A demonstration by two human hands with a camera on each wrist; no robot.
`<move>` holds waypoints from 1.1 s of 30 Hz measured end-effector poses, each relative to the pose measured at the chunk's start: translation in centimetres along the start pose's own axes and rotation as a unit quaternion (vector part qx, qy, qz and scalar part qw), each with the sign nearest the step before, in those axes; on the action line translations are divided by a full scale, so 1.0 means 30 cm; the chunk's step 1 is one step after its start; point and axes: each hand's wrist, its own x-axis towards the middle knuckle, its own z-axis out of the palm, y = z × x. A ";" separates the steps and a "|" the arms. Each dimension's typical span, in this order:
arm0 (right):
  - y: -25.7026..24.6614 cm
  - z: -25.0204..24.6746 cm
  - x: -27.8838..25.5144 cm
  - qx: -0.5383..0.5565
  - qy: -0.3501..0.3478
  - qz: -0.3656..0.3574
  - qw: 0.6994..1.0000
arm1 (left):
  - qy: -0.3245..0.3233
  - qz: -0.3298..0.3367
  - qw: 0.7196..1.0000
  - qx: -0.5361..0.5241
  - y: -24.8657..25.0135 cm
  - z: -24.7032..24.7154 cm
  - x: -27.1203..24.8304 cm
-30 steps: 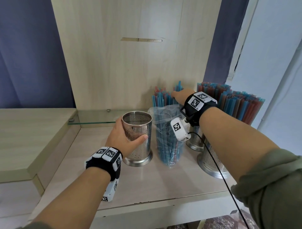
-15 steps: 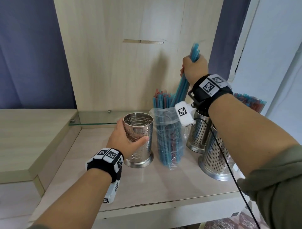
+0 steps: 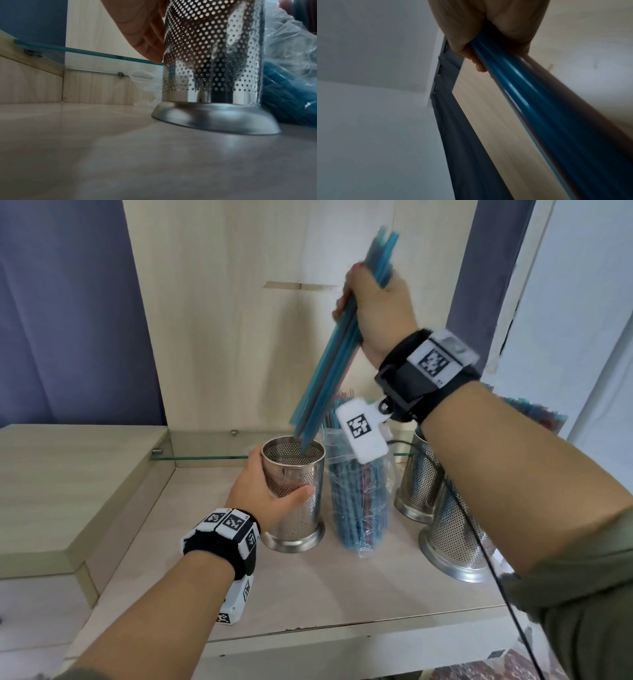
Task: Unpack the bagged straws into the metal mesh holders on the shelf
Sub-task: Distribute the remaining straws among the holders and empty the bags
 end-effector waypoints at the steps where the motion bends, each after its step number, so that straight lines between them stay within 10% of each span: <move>1: 0.034 0.015 -0.018 -0.023 -0.016 0.009 1.000 | -0.003 0.000 1.000 -0.002 -0.001 -0.001 0.000; 12: 0.350 0.069 -0.176 -0.223 -0.162 0.148 0.950 | -0.002 0.028 1.000 -0.004 0.011 0.006 -0.010; 17: 0.395 0.071 -0.170 -0.375 -0.232 0.196 0.876 | -0.001 0.035 0.999 -0.008 0.017 0.008 -0.012; 23: 0.310 -0.070 -0.214 -0.454 -0.021 0.072 0.888 | 0.004 0.029 0.999 0.020 0.015 0.013 -0.006; 27: 0.357 -0.205 -0.274 -0.539 -0.015 0.236 0.808 | -0.003 0.023 1.000 0.021 0.012 0.014 -0.003; 33: 0.386 -0.309 -0.331 -0.460 0.027 0.266 0.847 | -0.015 0.001 0.999 0.046 0.018 0.011 -0.004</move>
